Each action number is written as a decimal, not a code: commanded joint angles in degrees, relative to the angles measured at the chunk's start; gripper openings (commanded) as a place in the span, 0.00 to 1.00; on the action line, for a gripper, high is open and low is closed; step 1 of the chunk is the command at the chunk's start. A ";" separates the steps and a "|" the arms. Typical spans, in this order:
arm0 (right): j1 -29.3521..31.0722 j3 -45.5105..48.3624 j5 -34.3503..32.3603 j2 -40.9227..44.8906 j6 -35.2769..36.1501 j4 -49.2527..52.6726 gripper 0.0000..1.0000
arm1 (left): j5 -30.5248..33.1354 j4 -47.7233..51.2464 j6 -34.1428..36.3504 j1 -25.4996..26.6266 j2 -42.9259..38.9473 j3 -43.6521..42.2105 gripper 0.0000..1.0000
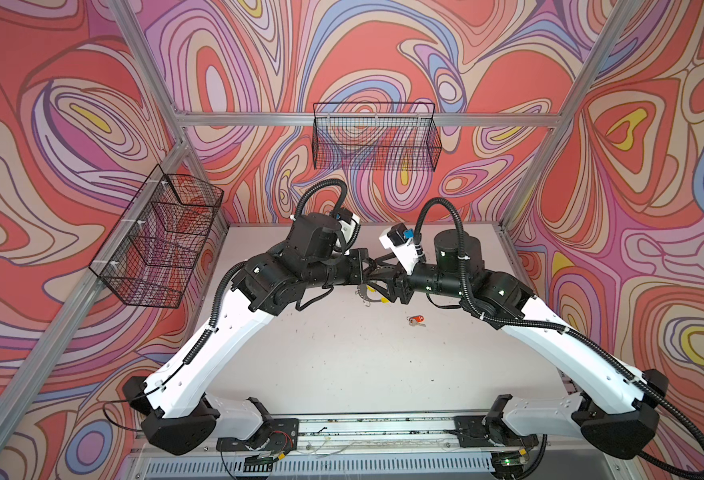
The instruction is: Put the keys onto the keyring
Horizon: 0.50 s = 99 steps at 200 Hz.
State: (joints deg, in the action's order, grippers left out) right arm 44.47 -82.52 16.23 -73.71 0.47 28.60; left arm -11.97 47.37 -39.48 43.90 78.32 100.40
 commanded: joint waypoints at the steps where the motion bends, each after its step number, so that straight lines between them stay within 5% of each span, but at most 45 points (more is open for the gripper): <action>1: 0.25 -1.33 -5.16 0.36 0.32 -2.95 0.63 | 1.44 0.79 -0.57 0.66 -0.07 1.30 0.00; 99: 0.26 -1.58 -16.17 1.43 -2.50 2.54 0.44 | 1.79 0.81 0.63 0.75 -1.45 0.13 0.00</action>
State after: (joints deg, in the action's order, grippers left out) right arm 45.60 -82.67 7.25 -73.19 -1.34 29.65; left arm -8.78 46.81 -39.24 44.31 78.32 100.40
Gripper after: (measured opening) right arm 0.450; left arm 0.047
